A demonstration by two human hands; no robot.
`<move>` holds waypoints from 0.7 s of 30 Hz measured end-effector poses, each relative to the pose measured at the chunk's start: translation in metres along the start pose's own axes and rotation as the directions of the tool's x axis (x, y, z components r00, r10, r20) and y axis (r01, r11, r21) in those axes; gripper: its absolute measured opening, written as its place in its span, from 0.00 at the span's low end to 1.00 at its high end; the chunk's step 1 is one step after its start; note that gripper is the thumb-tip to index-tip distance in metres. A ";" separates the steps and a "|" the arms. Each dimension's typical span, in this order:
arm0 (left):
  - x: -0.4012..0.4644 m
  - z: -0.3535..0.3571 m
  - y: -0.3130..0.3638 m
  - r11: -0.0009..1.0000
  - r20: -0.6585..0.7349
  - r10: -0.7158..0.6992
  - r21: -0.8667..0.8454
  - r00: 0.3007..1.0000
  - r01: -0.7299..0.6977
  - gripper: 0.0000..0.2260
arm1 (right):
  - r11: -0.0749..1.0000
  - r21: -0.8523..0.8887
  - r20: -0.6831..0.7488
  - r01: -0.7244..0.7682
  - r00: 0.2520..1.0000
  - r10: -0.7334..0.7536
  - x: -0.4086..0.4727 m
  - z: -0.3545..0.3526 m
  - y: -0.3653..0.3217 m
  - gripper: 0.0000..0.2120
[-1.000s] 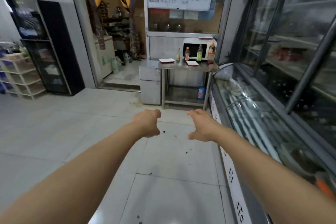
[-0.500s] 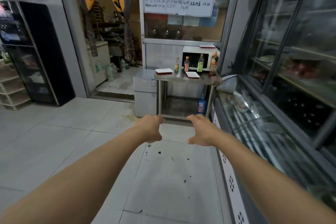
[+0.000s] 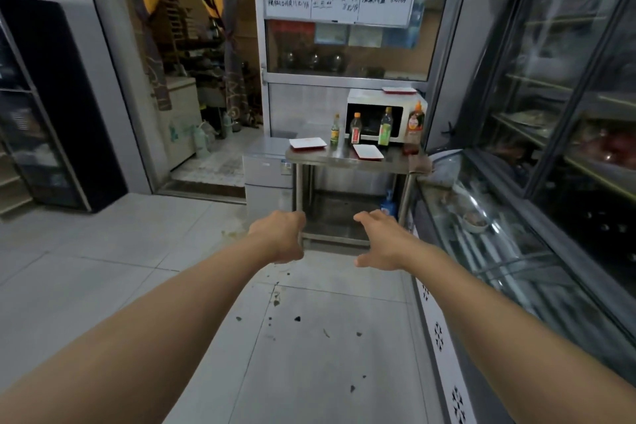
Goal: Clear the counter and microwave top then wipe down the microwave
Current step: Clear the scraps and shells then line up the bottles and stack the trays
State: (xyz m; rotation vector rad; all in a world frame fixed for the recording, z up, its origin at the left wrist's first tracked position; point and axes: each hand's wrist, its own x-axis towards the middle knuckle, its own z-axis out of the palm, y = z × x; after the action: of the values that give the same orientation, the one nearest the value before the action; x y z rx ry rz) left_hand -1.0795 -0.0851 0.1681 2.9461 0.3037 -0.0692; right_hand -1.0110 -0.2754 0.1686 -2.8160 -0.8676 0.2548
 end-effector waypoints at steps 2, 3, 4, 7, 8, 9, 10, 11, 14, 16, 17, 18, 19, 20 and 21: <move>0.032 -0.003 -0.010 1.000 -0.004 0.015 -0.005 1.000 -0.015 0.26 | 1.000 -0.012 -0.014 -0.014 1.000 0.013 0.029 -0.003 0.004 0.40; 0.050 -0.005 -0.015 1.000 -0.002 0.025 -0.011 1.000 -0.025 0.27 | 1.000 -0.013 -0.022 -0.021 1.000 0.020 0.044 -0.006 0.005 0.40; 0.067 -0.008 -0.021 0.999 0.001 0.036 -0.022 0.999 -0.036 0.27 | 1.000 -0.010 -0.030 -0.028 0.999 0.028 0.060 -0.009 0.006 0.40; 0.121 -0.020 -0.040 0.996 0.003 0.082 -0.040 0.997 -0.082 0.27 | 0.999 -0.010 -0.046 -0.053 0.998 0.052 0.110 -0.021 0.006 0.39; 0.139 -0.025 -0.046 0.994 0.009 0.100 -0.043 0.995 -0.100 0.27 | 0.998 -0.006 -0.048 -0.065 0.997 0.065 0.126 -0.025 0.006 0.40; 0.157 -0.029 -0.051 0.992 0.016 0.114 -0.049 0.993 -0.113 0.26 | 0.997 0.003 -0.053 -0.078 0.996 0.078 0.142 -0.029 0.006 0.40; 0.173 -0.033 -0.055 0.991 0.019 0.124 -0.051 0.992 -0.123 0.26 | 0.996 0.013 -0.061 -0.089 0.994 0.090 0.157 -0.033 0.006 0.40; 0.190 -0.037 -0.059 0.990 0.017 0.132 -0.047 0.991 -0.131 0.26 | 0.995 0.021 -0.071 -0.097 0.993 0.099 0.171 -0.037 0.006 0.40; 0.235 -0.046 -0.069 0.986 0.014 0.161 -0.055 0.987 -0.160 0.22 | 0.992 0.025 -0.078 -0.125 0.989 0.126 0.208 -0.043 0.010 0.40; 0.261 -0.047 -0.073 0.984 0.030 0.167 -0.061 0.986 -0.165 0.21 | 0.988 0.034 -0.077 -0.148 0.986 0.150 0.230 -0.046 0.016 0.39; 0.274 -0.047 -0.074 0.984 0.036 0.172 -0.060 0.985 -0.169 0.21 | 0.987 0.040 -0.080 -0.157 0.984 0.160 0.242 -0.047 0.020 0.39; 0.287 -0.046 -0.077 0.982 0.036 0.181 -0.058 0.983 -0.178 0.21 | 0.985 0.044 -0.084 -0.166 0.982 0.169 0.255 -0.048 0.023 0.39; 0.300 -0.047 -0.078 0.981 0.036 0.187 -0.055 0.982 -0.185 0.21 | 0.984 0.042 -0.086 -0.173 0.981 0.176 0.268 -0.049 0.027 0.39; 0.314 -0.047 -0.080 0.981 0.034 0.191 -0.052 0.981 -0.189 0.22 | 0.983 0.036 -0.086 -0.178 0.980 0.181 0.282 -0.050 0.032 0.39; 0.328 -0.048 -0.082 0.980 0.034 0.192 -0.050 0.981 -0.191 0.22 | 0.983 0.032 -0.086 -0.180 0.980 0.182 0.297 -0.051 0.037 0.39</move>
State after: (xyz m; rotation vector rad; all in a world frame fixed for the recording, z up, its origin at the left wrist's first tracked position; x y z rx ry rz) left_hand -0.7738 0.0673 0.1797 2.9067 0.0148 -0.0921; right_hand -0.7382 -0.1427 0.1778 -2.8609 -0.5863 0.1621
